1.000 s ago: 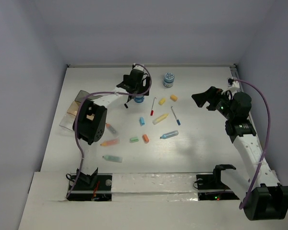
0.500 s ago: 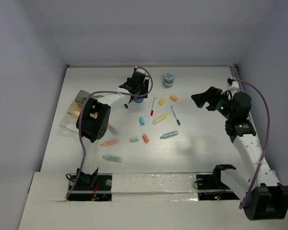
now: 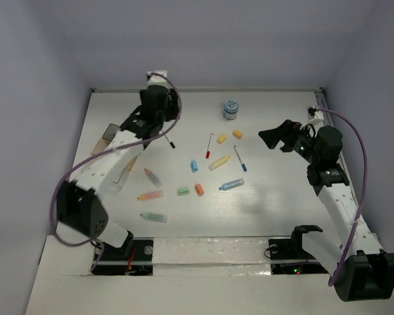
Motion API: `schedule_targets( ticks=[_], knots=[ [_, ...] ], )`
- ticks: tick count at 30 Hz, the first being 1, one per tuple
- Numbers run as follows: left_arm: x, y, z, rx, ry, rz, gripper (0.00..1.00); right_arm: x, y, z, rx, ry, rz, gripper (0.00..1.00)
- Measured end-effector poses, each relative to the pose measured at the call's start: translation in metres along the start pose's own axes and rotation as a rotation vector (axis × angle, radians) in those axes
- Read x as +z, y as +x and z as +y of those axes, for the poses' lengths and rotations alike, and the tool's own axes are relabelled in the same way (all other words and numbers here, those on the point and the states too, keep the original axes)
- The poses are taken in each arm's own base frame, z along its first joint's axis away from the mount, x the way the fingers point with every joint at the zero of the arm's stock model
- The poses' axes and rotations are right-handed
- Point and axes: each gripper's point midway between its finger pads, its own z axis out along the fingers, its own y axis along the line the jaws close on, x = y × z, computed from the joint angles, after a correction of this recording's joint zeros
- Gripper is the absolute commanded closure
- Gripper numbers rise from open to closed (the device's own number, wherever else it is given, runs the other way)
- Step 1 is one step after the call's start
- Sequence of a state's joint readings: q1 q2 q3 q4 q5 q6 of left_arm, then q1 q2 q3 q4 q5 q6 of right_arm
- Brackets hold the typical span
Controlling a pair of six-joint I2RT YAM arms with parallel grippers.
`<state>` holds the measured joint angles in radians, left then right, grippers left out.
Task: Sort the stationery into containers
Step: Pick up the stationery from the center of the board, then place the stationery in the storage box.
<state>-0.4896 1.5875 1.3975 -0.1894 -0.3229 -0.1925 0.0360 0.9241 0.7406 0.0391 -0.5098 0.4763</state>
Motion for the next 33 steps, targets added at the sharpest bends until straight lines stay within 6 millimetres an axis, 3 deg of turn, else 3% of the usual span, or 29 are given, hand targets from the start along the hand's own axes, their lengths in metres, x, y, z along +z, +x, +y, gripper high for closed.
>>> schedule_targets(
  ticks=[3, 6, 9, 13, 15, 19, 25, 33],
  knots=[
    [-0.053, -0.038, 0.052, -0.096, -0.056, -0.127, 0.70, 0.000, 0.001, 0.002, 0.000, -0.008, 0.005, 0.00],
    [-0.086, -0.046, 0.122, -0.190, -0.185, -0.202, 0.70, 0.000, 0.002, 0.003, -0.001, -0.011, 0.006, 0.00],
    [-0.096, -0.020, 0.180, -0.230, -0.337, -0.169, 0.70, 0.000, 0.002, 0.004, -0.002, -0.014, 0.007, 0.00],
    [-0.083, 0.036, 0.223, -0.247, -0.447, -0.023, 0.70, 0.000, 0.003, 0.005, -0.003, -0.018, 0.009, 0.00],
    [-0.076, 0.061, 0.239, -0.260, -0.482, 0.052, 0.70, 0.000, 0.003, 0.005, -0.003, -0.019, 0.009, 0.00],
    [-0.066, 0.085, 0.264, -0.291, -0.534, 0.125, 0.71, 0.000, 0.003, 0.006, -0.002, -0.024, 0.012, 0.00],
    [-0.050, 0.093, 0.276, -0.307, -0.541, 0.140, 0.69, -0.001, 0.004, 0.008, 0.001, -0.032, 0.016, 0.00],
    [-0.025, 0.101, 0.277, -0.309, -0.511, 0.159, 0.65, 0.000, 0.006, 0.009, 0.011, -0.042, 0.027, 0.00]
  ],
)
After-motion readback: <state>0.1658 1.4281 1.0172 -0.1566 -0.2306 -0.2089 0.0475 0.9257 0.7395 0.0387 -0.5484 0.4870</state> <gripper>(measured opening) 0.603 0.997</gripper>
